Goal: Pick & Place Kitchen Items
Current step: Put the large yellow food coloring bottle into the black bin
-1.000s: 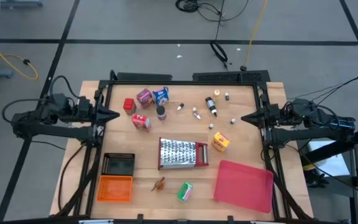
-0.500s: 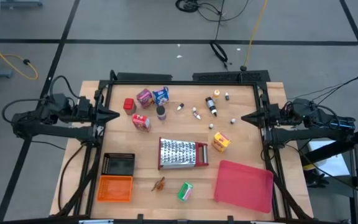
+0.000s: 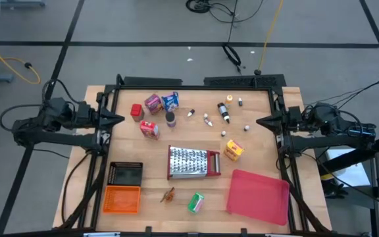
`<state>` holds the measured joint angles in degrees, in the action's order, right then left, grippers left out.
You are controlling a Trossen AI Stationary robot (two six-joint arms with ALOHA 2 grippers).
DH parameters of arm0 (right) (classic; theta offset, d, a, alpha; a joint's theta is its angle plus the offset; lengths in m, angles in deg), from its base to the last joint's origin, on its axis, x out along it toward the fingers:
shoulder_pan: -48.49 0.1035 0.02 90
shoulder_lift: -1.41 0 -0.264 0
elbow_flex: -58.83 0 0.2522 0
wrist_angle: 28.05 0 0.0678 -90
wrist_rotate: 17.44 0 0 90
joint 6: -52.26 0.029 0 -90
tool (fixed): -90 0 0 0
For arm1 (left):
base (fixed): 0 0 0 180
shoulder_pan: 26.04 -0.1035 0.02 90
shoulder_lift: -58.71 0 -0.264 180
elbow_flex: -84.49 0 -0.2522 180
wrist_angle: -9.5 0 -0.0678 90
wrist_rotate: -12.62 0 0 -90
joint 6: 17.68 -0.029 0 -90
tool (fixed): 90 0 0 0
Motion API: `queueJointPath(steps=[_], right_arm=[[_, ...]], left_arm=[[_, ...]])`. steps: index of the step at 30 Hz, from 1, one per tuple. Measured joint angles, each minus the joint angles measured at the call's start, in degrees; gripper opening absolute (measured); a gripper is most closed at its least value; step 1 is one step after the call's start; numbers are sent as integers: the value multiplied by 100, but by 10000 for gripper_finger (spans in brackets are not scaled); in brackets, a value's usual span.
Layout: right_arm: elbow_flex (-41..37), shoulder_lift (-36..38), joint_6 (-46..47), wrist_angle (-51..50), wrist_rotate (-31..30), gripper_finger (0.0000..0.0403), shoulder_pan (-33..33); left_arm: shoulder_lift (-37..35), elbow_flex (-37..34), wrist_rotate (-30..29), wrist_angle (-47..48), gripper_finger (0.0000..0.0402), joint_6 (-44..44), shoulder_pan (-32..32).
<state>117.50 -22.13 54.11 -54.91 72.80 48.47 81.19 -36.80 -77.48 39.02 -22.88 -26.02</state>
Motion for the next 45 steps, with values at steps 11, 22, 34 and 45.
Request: queueJointPath(steps=[11, 22, 34, 45], right_arm=[[-1123, -541, -103, 1795, -18, 0, 0], [-1380, -1203, -517, 2259, -2110, 0, -382], [-1377, -2017, 27, 1964, -2571, 0, -1515], [-1371, -2961, 48, 1579, -2407, 0, -2485]], left_arm=[[19, 0, -610, -69, 19, -149, 1], [960, 0, -2025, -92, 19, -149, 0], [2399, 0, -2250, -911, 19, -484, 1], [3130, 0, -2252, -1514, 19, -368, 1]])
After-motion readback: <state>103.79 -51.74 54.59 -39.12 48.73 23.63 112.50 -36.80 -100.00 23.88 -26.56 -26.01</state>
